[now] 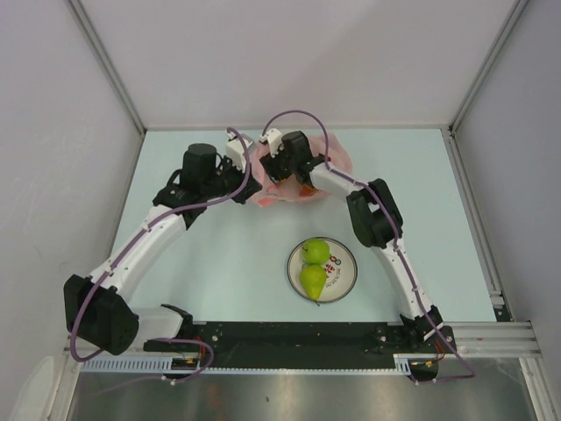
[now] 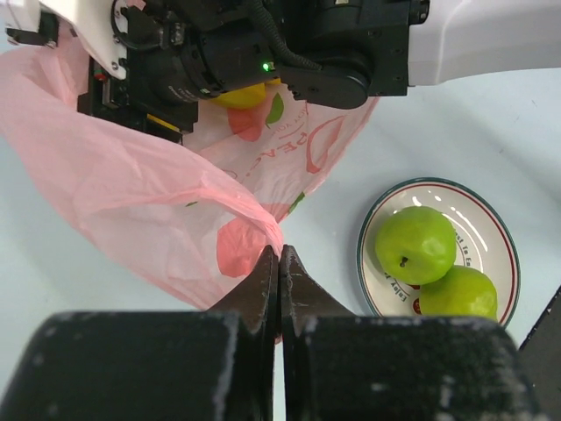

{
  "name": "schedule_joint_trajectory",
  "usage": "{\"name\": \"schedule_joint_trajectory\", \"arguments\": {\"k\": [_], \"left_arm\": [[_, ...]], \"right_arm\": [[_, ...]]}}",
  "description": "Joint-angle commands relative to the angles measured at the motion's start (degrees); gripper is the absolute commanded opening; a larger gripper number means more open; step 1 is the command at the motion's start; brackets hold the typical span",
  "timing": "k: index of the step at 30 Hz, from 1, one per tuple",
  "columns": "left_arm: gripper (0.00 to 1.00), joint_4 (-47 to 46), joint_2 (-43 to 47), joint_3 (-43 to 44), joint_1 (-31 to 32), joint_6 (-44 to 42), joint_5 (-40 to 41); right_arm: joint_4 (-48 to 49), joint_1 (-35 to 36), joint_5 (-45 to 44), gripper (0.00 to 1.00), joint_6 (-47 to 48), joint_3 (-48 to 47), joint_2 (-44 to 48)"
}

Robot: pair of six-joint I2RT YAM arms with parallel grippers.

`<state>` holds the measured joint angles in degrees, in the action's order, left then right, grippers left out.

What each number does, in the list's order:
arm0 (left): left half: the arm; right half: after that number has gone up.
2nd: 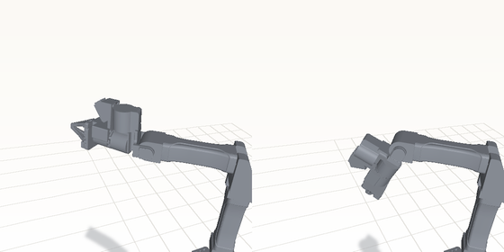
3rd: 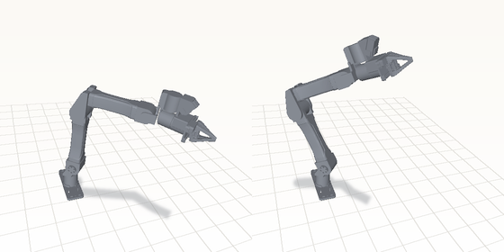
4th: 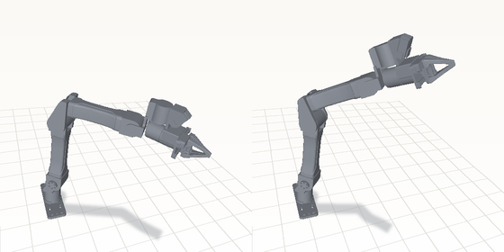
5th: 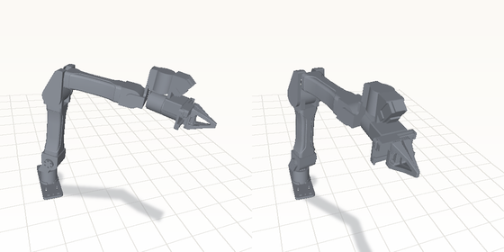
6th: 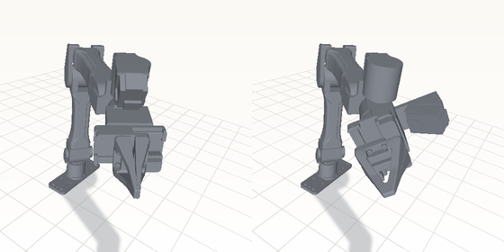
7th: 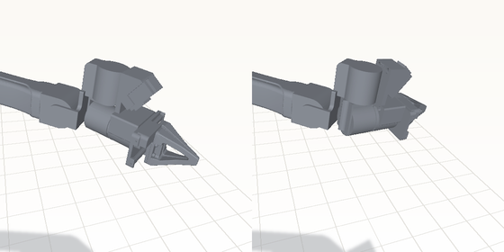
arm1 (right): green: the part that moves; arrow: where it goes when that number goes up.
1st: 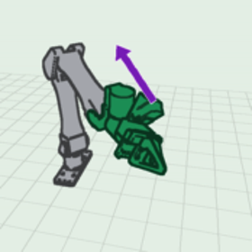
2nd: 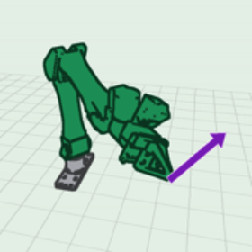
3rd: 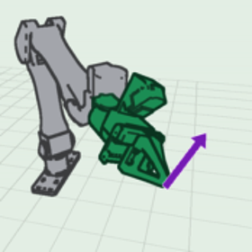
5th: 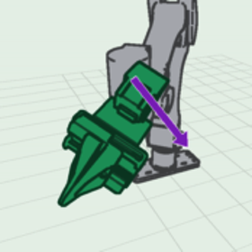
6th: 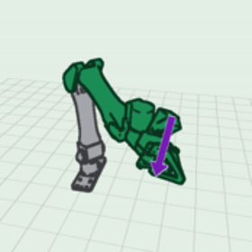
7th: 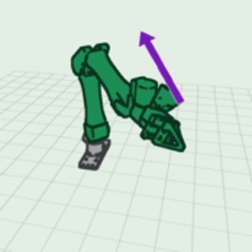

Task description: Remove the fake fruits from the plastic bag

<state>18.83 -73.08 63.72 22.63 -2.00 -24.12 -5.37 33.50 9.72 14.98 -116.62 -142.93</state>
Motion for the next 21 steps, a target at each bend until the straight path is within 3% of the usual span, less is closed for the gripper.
{"name": "schedule_joint_trajectory", "arguments": {"k": [1, 7, 16, 20, 21], "left_arm": [[0.0, -3.45, -0.48, 0.08, -1.62, 1.64, -1.45], [0.0, -6.43, -1.36, -0.88, -3.91, 5.6, -1.9], [0.0, -10.48, -2.59, -3.34, -4.7, 10.52, -3.83], [0.0, -11.53, -3.12, -3.34, -4.7, 11.4, -4.44], [0.0, -11.62, -3.3, -3.34, -4.7, 11.58, -4.53]], "right_arm": [[0.8, -0.36, 1.97, 0.6, 2.51, -0.89, 4.24], [-4.3, -0.54, 6.27, 0.52, 2.6, 3.58, 12.49], [-7.37, -0.62, 17.08, 0.46, 1.27, 24.93, 32.97], [-11.94, -0.8, 19.63, 0.36, 3.03, 30.65, 40.0], [-12.64, -1.24, 20.42, 0.22, 3.56, 31.44, 41.23]]}}
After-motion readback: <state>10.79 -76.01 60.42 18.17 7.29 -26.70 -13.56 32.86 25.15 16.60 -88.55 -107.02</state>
